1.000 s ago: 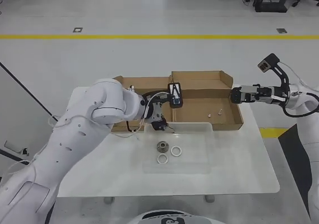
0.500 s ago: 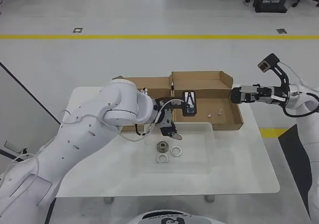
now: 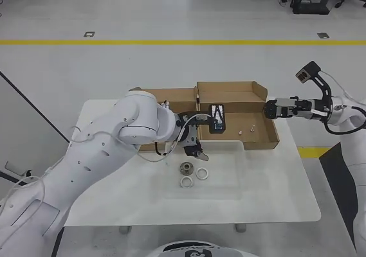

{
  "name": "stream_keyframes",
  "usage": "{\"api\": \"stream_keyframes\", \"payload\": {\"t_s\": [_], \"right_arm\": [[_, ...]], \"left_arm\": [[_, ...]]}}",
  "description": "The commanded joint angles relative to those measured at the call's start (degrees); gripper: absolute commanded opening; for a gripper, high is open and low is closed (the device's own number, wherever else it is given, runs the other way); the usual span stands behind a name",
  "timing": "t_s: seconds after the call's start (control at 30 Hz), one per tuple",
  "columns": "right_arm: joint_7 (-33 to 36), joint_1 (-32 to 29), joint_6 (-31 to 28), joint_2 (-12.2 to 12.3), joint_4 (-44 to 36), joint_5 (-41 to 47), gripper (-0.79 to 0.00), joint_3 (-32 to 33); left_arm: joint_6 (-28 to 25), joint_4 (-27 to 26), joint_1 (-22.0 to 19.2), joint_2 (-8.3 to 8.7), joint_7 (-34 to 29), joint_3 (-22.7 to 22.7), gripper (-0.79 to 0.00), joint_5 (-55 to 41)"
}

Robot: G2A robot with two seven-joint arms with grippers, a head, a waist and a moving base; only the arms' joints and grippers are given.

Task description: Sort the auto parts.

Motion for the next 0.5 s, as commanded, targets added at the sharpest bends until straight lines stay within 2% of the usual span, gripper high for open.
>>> {"api": "stream_keyframes", "payload": {"t_s": [0.0,0.07,0.17,0.37,0.47], "right_arm": [[0.0,0.0,0.0,0.0,0.0,0.0,0.0,0.0],[0.0,0.0,0.0,0.0,0.0,0.0,0.0,0.0],[0.0,0.0,0.0,0.0,0.0,0.0,0.0,0.0],[0.0,0.0,0.0,0.0,0.0,0.0,0.0,0.0],[0.0,0.0,0.0,0.0,0.0,0.0,0.0,0.0]], "left_arm": [[0.1,0.1,0.4,-0.15,2.2,0.2,0.0,-0.5],[-1.2,1.4,-0.6,-0.59,1.1,2.3,0.0,-0.6],[0.0,3.8,-3.6,-1.77,-0.3,5.8,0.0,-3.8],[6.0,8.8,-12.0,-4.56,-6.2,16.5,0.0,-9.1],[7.0,11.0,-15.8,-6.08,-7.2,21.0,0.0,-10.9]]}}
